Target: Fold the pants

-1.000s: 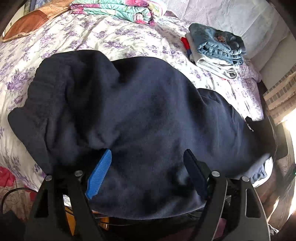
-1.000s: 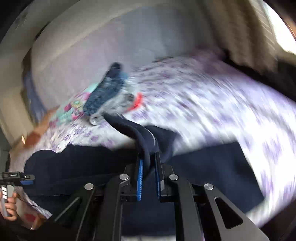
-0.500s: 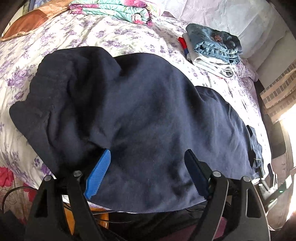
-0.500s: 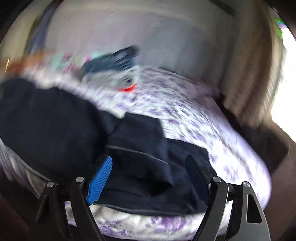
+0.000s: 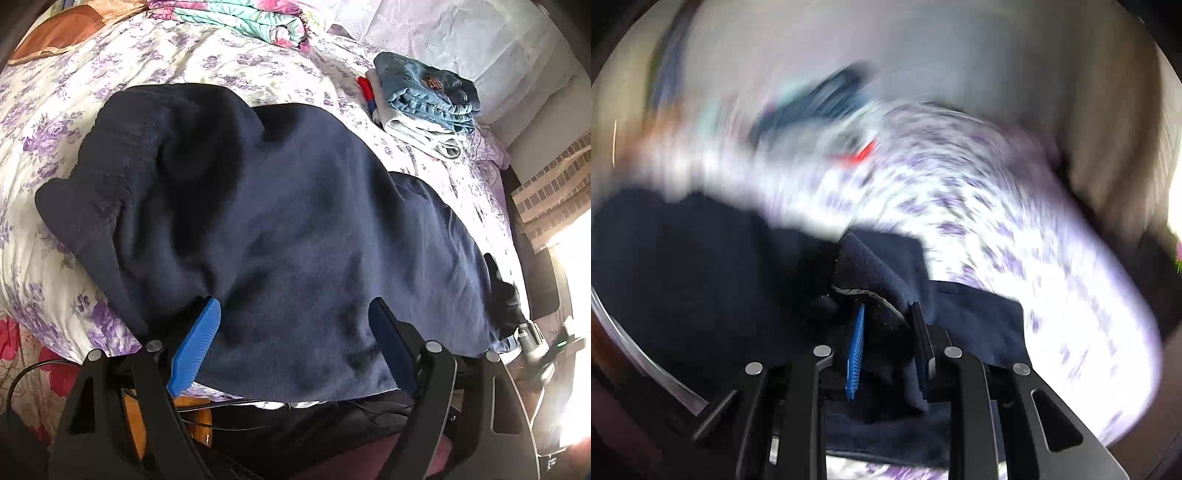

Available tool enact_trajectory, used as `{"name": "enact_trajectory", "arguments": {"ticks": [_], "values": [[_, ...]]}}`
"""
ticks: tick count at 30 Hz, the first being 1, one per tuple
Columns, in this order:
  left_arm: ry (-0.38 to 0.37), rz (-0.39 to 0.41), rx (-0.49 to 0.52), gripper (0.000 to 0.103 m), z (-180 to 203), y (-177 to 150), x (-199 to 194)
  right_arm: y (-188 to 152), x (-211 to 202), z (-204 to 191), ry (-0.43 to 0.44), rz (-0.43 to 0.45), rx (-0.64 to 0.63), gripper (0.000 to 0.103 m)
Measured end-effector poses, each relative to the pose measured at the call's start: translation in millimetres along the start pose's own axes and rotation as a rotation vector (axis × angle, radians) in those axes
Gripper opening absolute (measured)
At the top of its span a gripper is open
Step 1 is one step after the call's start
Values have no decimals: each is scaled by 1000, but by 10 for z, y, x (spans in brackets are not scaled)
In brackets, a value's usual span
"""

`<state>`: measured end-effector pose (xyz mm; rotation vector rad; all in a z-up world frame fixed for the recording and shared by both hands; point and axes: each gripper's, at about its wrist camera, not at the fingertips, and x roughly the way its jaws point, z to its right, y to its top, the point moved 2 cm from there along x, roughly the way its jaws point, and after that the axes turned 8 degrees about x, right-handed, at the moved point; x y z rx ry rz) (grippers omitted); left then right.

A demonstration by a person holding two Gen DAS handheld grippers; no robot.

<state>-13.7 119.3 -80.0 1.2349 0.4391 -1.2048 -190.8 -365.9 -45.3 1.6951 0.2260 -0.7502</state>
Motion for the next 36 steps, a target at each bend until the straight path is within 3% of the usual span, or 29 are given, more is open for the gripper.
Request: {"name": "enact_trajectory", "arguments": {"ticks": [2,3,5,8,11,12,13,15,19,21,23,27,29,31,32,34,36], "values": [[-14,0,-1,80,-15,-6,-10,-40,-151,670,147,35,387,24],[-23,-1,-4,80,-25,-6,-22,-163,-118,989,207,22,573,19],[-34,-3,-3,80,-33,-12,-55,-425,9,1292,227,-41,730,12],[-38,9,16,80,-10,-19,-186,-577,64,1286,196,-67,713,12],[-34,52,19,80,-50,-25,-436,-481,-3,1155,205,-26,641,13],[-26,68,6,81,-96,-43,-539,-439,-13,1127,196,-17,623,20],[-20,77,-3,82,-136,-66,-599,-427,-60,1105,181,-17,603,50],[2,97,-32,86,-257,-125,-708,-410,-35,1073,180,-29,609,83],[22,97,-129,86,-555,-224,-741,-397,-117,1114,250,-6,687,83],[6,98,-169,86,-662,-253,-734,-390,-182,1092,258,13,690,89],[6,106,-179,86,-706,-247,-726,-344,-117,1031,222,-27,656,91],[-6,107,-162,86,-663,-139,-622,-297,70,900,289,-105,597,92],[-31,98,-167,84,-622,-73,-541,-277,109,905,301,-107,589,83],[-45,97,-160,84,-557,-1,-496,-271,138,972,246,-122,597,12],[-46,98,-146,83,-513,39,-481,-303,185,1055,201,-156,625,11],[-8,96,-111,83,-447,106,-438,-342,205,1124,233,-158,661,10],[30,64,-109,83,-467,164,-312,-344,169,1075,213,-142,609,10]]}}
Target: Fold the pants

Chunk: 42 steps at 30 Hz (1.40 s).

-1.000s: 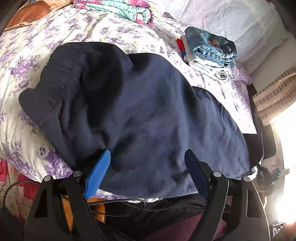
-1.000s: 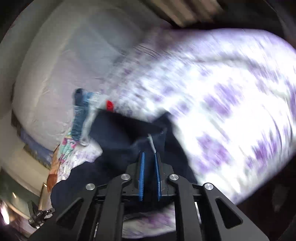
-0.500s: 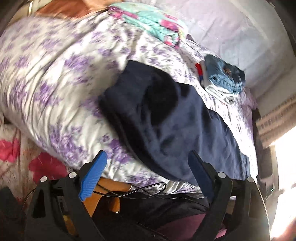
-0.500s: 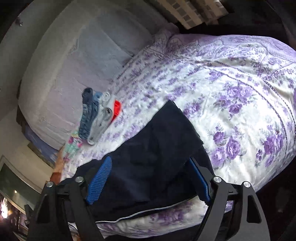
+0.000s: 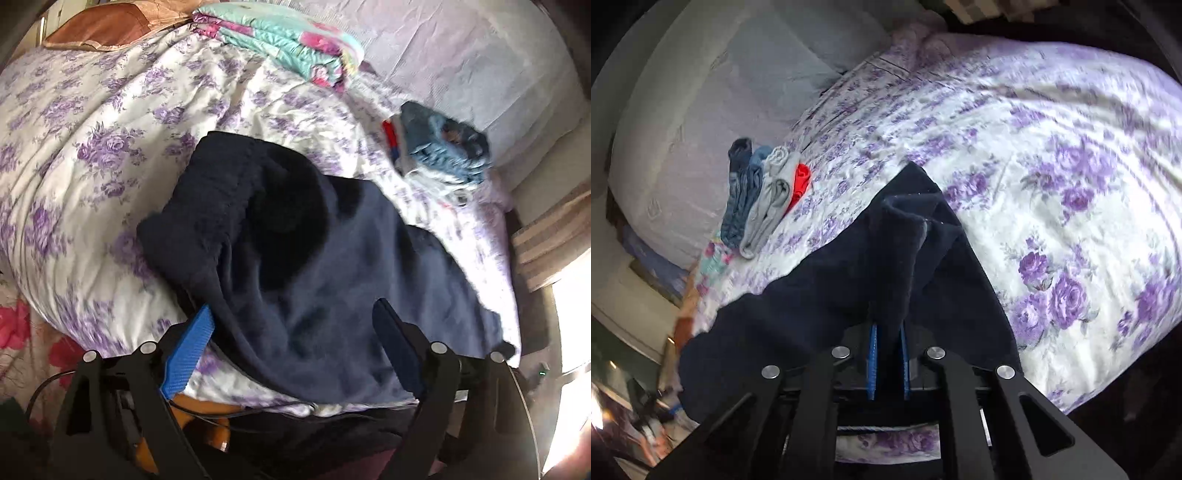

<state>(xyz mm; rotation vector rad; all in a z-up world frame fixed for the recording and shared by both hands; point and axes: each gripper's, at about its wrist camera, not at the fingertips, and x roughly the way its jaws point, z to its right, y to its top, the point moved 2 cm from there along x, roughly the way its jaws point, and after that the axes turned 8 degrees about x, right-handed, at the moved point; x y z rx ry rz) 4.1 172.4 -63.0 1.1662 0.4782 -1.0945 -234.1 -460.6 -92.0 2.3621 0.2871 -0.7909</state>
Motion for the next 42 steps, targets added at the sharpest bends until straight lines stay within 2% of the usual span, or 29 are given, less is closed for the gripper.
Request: {"name": "enact_trajectory", "arguments": {"ticks": [1,2,3,4,5,6,7,10,12,14,16,19,20,22,23,25,26,27,30,35,37,39,40,41,42], "values": [[3,-17,-21,83,-40,9,62,-17,-19,-26,-3,11,-18,10],[6,-21,-31,78,-60,17,90,-35,-42,-40,10,23,-23,10],[35,-14,-29,57,-59,31,103,-31,-63,-44,22,31,-21,10],[52,-7,-26,46,-70,42,93,-22,-93,-56,34,39,-18,10],[56,14,-26,22,-82,80,44,0,-151,-74,62,54,-19,10],[51,29,-29,5,-98,105,-1,25,-178,-99,86,66,-21,10],[36,58,-43,3,-134,153,-94,52,-230,-136,108,80,-24,10],[37,118,-88,3,-299,230,-333,52,-444,-209,116,117,-39,10],[101,130,-98,3,-418,199,-370,-21,-442,-160,73,96,-29,10],[110,90,-128,3,-572,120,-266,-149,-316,24,13,35,25,10],[106,47,-153,3,-707,27,-146,-269,-207,176,7,2,52,11],[36,12,-137,3,-629,-87,-56,-303,-234,232,57,21,69,14],[29,15,-121,6,-568,-110,-59,-293,-250,229,66,24,70,15],[37,30,-73,11,-408,-117,-87,-269,-265,215,78,22,67,24],[30,34,-59,15,-363,-115,-99,-265,-265,195,82,20,60,27],[21,41,-45,39,-270,-93,-127,-271,-249,167,82,17,45,34],[34,50,-46,58,-264,-76,-145,-279,-237,150,79,16,41,35],[42,64,-47,66,-263,-83,-173,-287,-224,152,76,16,40,35],[33,65,-55,74,-250,-36,-183,-302,-208,172,81,16,50,35],[27,43,-29,74,-117,26,-104,-291,-192,182,85,12,54,35],[37,34,-21,71,-64,58,-14,-297,-169,168,79,15,47,35],[65,36,-12,54,-50,90,55,-309,-156,141,61,16,24,32],[86,30,-5,48,-56,115,108,-313,-153,127,48,19,12,27],[101,29,-17,26,-105,119,127,-314,-154,116,27,27,5,22],[91,32,-41,17,-173,124,124,-302,-172,127,17,38,11,14]]}}
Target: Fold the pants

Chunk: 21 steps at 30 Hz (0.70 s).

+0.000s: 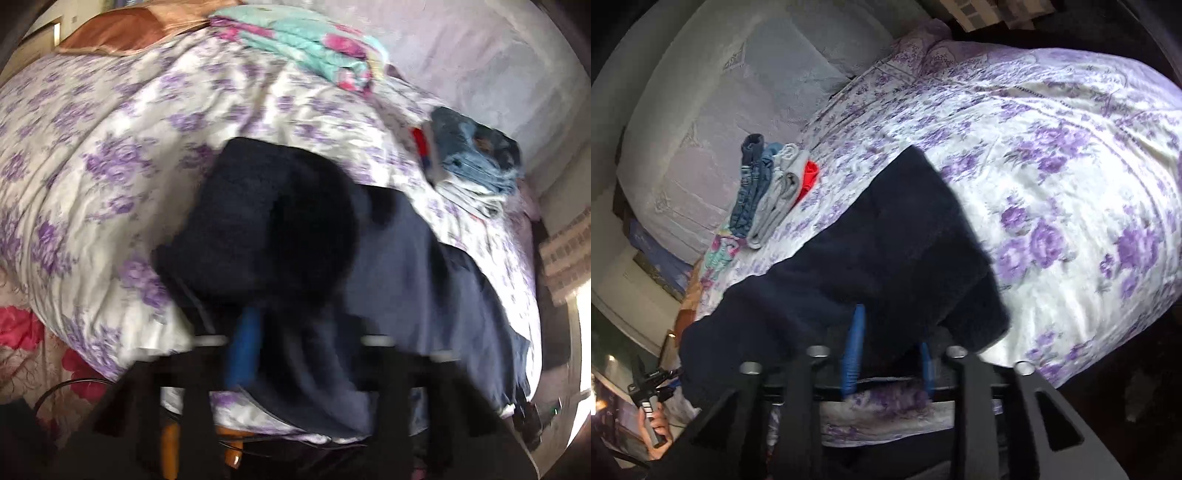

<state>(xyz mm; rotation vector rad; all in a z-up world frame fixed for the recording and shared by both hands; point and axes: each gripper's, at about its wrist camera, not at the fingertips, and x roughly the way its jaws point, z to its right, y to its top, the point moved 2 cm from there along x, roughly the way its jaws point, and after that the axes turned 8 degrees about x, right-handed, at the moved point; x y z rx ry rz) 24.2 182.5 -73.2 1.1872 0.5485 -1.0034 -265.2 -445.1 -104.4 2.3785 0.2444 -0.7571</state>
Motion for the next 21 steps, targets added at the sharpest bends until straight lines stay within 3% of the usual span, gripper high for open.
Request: {"name": "enact_trajectory", "arguments": {"ticks": [3,5,7,9,10,13,14,15,16,17,19,20,21], "values": [[-57,41,-82,2,-202,4,-162,62,-196,-81,82,61,-8,12],[-37,93,-69,1,-241,-8,-358,80,-362,-266,127,86,-75,12],[-10,86,-61,1,-257,-62,-378,90,-393,-331,98,79,-109,13],[30,39,-56,1,-294,-142,-237,83,-196,-170,-8,-16,-71,17],[46,10,-58,1,-328,-212,-143,58,-80,-50,-50,-69,-39,14],[56,25,-19,5,-235,-278,-174,20,-51,91,-26,-81,-8,16],[27,29,-18,23,-207,-275,-199,29,-82,46,-30,-69,-26,17],[-3,28,-17,64,-159,-255,-197,42,-102,16,-31,-58,-37,19],[1,36,-9,84,-96,-225,-193,56,-101,-7,-28,-55,-43,20],[18,55,-1,98,-53,-201,-182,67,-81,-19,-30,-60,-46,20],[20,26,20,96,16,-163,-44,76,-51,-32,-34,-55,-67,14],[25,3,14,72,21,-154,52,92,-48,-57,-33,-38,-77,13],[76,-2,17,55,14,-144,102,129,-87,-61,-15,-28,-70,12]]}}
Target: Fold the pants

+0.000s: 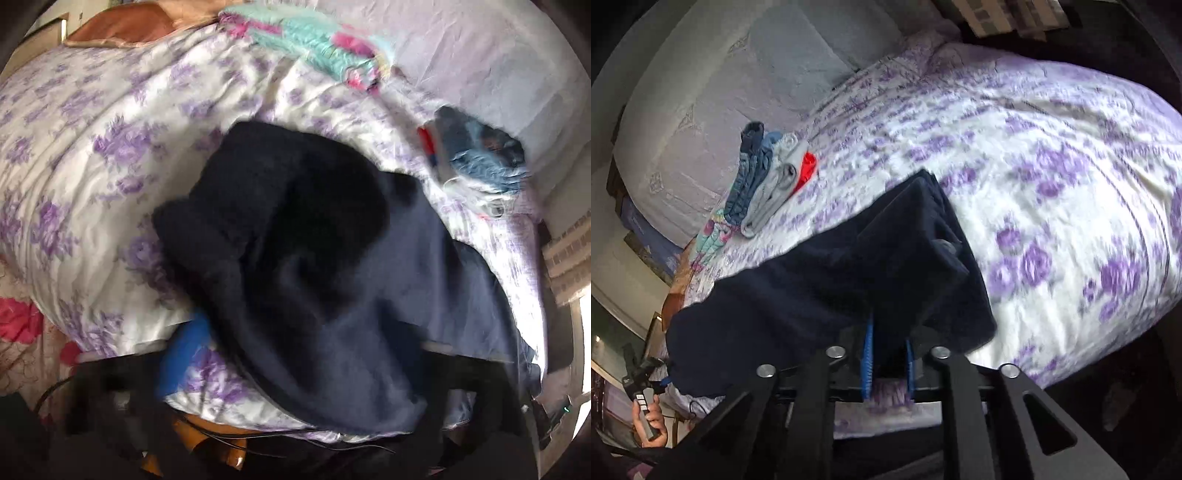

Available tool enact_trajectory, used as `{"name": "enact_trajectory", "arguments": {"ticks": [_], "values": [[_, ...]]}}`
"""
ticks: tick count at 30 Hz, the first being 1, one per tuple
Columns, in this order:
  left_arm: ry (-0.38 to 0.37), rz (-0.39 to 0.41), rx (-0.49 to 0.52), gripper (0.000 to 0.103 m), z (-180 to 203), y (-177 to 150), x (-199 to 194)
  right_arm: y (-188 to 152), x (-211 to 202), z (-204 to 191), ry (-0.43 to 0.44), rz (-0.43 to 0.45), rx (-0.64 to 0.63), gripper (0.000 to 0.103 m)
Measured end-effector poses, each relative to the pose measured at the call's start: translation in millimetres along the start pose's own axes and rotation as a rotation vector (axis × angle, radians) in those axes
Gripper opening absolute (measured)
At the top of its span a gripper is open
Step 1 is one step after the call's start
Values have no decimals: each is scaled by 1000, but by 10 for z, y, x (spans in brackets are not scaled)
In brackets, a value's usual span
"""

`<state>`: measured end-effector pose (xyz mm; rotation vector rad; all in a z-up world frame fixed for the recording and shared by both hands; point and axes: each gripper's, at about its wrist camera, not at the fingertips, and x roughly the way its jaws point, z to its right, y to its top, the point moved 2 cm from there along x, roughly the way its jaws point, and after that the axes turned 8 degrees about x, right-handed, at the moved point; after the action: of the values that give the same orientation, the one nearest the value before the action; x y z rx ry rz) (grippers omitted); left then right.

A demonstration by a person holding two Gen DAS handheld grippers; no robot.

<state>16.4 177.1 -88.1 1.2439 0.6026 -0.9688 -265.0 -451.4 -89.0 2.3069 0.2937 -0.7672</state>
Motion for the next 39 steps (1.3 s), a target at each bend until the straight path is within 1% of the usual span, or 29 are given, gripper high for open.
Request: {"name": "enact_trajectory", "arguments": {"ticks": [1,2,4,6,7,9,10,11,12,13,14,16,17,18,19,20,21,22,23,24,25,26,28,30,31,32,34,36,39], "values": [[4,10,3,44,-1,4,-15,36,-45,15,30,12,16,12],[-24,25,-4,21,-39,21,-69,84,-130,1,68,28,29,12],[-86,25,-47,18,-156,33,-168,138,-263,-24,91,40,23,12],[-60,26,-37,17,-181,9,-192,132,-238,-40,43,17,8,12],[-34,17,-27,17,-191,-35,-160,99,-153,-22,3,-14,3,12],[-28,8,-24,18,-211,-98,-118,-16,61,95,-75,-80,-4,11],[-26,12,-27,19,-230,-118,-121,-62,108,120,-82,-75,-24,12],[-20,14,-23,24,-233,-125,-125,-72,93,101,-80,-66,-43,12],[14,11,-7,40,-227,-131,-118,-72,74,80,-75,-65,-56,16],[36,9,-2,49,-234,-137,-123,-61,42,72,-67,-66,-58,22],[47,-1,-2,61,-261,-148,-143,-38,-30,86,-73,-62,-50,26],[35,-23,-3,64,-339,-194,-296,43,-269,118,-138,-26,-14,46],[42,-18,-2,64,-363,-204,-400,85,-392,102,-165,7,-8,51],[74,6,-6,64,-395,-193,-589,141,-558,73,-216,70,-16,54],[85,36,-13,65,-416,-180,-732,218,-756,-16,-305,173,-57,56],[77,73,-16,68,-404,-148,-883,263,-843,-134,-351,239,-107,57],[64,99,-6,68,-350,-115,-980,309,-885,-306,-340,290,-176,57],[52,120,20,68,-218,-60,-1044,341,-857,-429,-287,286,-217,57],[30,136,52,69,-70,-28,-1074,384,-700,-658,-158,224,-252,57],[-21,145,116,72,190,9,-1054,411,-482,-893,-13,140,-259,57],[-47,141,163,76,363,28,-1003,417,-328,-1047,69,85,-262,57],[-64,133,222,83,580,25,-904,403,-12,-1354,194,-18,-276,57],[-69,89,302,86,908,-23,-594,323,505,-1861,313,-162,-332,57],[-95,-22,318,86,1045,-89,-184,220,1108,-2401,359,-289,-398,56],[-75,-88,311,86,1051,-130,64,184,1354,-2586,363,-343,-415,55],[-61,-113,302,85,1026,-162,181,135,1677,-2793,365,-425,-426,55],[-95,-93,271,86,932,-192,219,25,2157,-3125,365,-572,-447,54],[-144,-90,235,86,858,-179,196,-105,2436,-3312,329,-651,-484,54],[-247,-109,172,86,726,-123,186,-334,2838,-3562,304,-812,-512,39]]}}
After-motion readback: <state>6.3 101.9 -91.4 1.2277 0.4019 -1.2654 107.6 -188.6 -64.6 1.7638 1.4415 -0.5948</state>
